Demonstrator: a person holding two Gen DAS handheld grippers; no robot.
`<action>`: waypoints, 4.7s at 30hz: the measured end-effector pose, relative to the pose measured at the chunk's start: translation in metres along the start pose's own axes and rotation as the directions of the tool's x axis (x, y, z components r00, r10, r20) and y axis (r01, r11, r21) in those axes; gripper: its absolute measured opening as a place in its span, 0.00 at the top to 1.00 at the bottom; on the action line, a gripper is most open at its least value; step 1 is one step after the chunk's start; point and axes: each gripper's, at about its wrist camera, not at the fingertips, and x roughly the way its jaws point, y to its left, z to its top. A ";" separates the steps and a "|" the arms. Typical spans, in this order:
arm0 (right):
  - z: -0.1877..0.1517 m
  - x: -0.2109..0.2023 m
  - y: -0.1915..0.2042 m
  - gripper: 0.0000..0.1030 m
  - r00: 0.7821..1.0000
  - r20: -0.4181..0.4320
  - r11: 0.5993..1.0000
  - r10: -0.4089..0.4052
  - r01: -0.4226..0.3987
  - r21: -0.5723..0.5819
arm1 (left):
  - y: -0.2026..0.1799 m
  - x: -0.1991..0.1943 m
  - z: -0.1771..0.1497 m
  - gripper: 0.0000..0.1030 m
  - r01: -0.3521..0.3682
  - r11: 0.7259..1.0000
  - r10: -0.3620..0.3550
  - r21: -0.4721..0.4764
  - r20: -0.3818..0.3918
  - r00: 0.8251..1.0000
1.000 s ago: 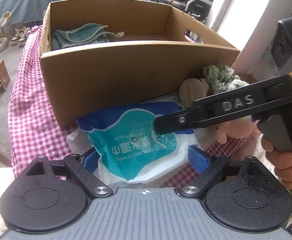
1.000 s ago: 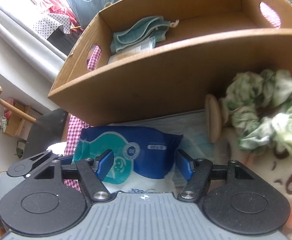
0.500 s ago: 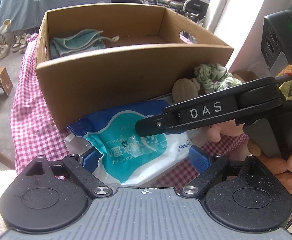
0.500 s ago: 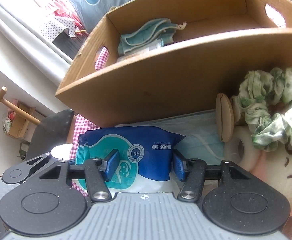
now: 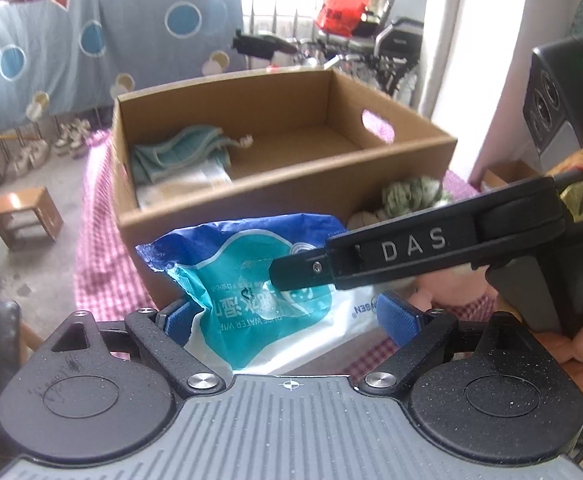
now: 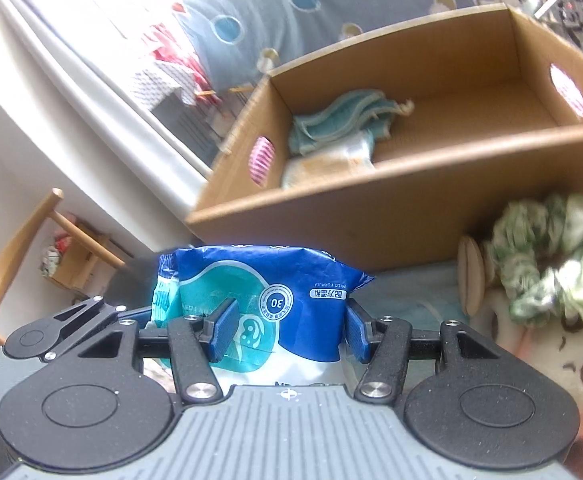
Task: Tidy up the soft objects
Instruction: 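Lift the wet wipes pack and lower it into the cardboard box, then open the right gripper and withdraw it from the cardboard box, then move the right gripper to the pink plush toy and grasp its body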
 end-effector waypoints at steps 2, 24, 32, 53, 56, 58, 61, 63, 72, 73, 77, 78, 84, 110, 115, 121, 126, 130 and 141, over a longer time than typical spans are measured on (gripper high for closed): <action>0.005 -0.007 0.005 0.42 0.999 0.025 1.000 0.020 -0.019 -0.023 | -0.002 -0.009 0.006 0.11 -0.019 1.000 0.019 0.001 0.024 1.000; 0.166 -0.006 -0.042 0.42 0.999 -0.037 0.997 0.023 -0.025 -0.068 | -0.005 0.022 0.139 0.09 -0.007 0.999 0.004 0.035 0.072 0.997; 0.232 0.064 -0.100 0.42 0.974 -0.216 0.997 -0.071 0.066 -0.030 | 0.023 0.114 0.196 0.09 0.083 0.994 -0.091 -0.072 -0.116 0.989; 0.279 0.157 -0.149 0.43 0.917 -0.249 0.946 -0.312 0.277 -0.166 | 0.066 0.256 0.210 0.08 0.051 0.966 -0.131 -0.254 -0.310 0.942; 0.284 0.136 -0.143 0.43 0.933 -0.188 0.946 -0.307 0.277 -0.170 | 0.076 0.241 0.210 0.04 0.054 0.958 -0.137 -0.281 -0.282 0.950; 0.287 0.120 -0.139 0.43 0.943 -0.167 0.951 -0.289 0.262 -0.163 | 0.079 0.226 0.212 0.04 0.054 0.958 -0.126 -0.281 -0.245 0.961; 0.282 0.103 -0.134 0.43 0.956 -0.184 0.968 -0.229 0.205 -0.142 | 0.085 0.196 0.214 0.02 0.065 0.959 -0.119 -0.276 -0.183 0.976; 0.274 0.100 -0.130 0.46 0.956 -0.222 0.977 -0.194 0.167 -0.133 | 0.091 0.173 0.214 0.02 0.081 0.955 -0.125 -0.284 -0.142 0.982; 0.228 0.158 -0.124 0.47 0.881 -0.439 0.982 -0.178 0.131 -0.135 | 0.112 0.073 0.180 0.01 0.150 0.928 -0.143 -0.342 0.046 0.989; 0.225 0.166 -0.126 0.47 0.872 -0.452 0.981 -0.186 0.139 -0.137 | 0.112 0.066 0.173 0.01 0.155 0.926 -0.145 -0.345 0.057 0.988; 0.222 0.184 -0.126 0.47 0.857 -0.452 0.966 -0.247 0.185 -0.178 | 0.115 0.041 0.143 0.01 0.157 0.919 -0.130 -0.362 0.099 0.987; 0.224 0.186 -0.126 0.47 0.857 -0.446 0.964 -0.258 0.195 -0.183 | 0.118 0.034 0.135 0.01 0.159 0.917 -0.126 -0.367 0.112 0.986; 0.227 0.188 -0.128 0.47 0.863 -0.428 0.961 -0.269 0.211 -0.177 | 0.126 0.019 0.092 0.01 0.163 0.890 -0.107 -0.426 0.152 0.983; 0.150 -0.090 0.000 0.00 0.987 0.142 0.932 -0.081 0.126 -0.340 | 0.097 -0.026 0.034 0.00 0.029 0.931 0.047 -0.364 0.200 0.979; 0.099 -0.095 0.019 0.00 0.949 0.219 0.866 -0.225 0.298 -0.402 | 0.100 -0.031 0.015 0.00 0.032 0.922 0.041 -0.386 0.179 0.983; 0.039 -0.083 0.014 0.00 0.936 0.199 0.855 -0.291 0.348 -0.384 | 0.100 -0.033 -0.006 0.00 0.089 0.903 -0.013 -0.421 0.181 0.983; 0.003 -0.091 -0.013 0.00 0.923 0.214 0.891 -0.320 0.370 -0.264 | 0.085 -0.022 -0.014 0.00 0.137 0.907 -0.074 -0.397 0.170 0.983; -0.017 -0.105 -0.049 0.00 0.920 0.223 0.932 -0.321 0.349 -0.097 | 0.056 0.005 -0.009 0.00 0.146 0.939 -0.125 -0.311 0.087 0.988; -0.040 -0.097 -0.132 0.14 0.959 0.145 0.961 -0.243 0.217 0.173 | -0.036 0.084 0.011 0.08 0.269 0.963 -0.268 0.008 -0.061 0.962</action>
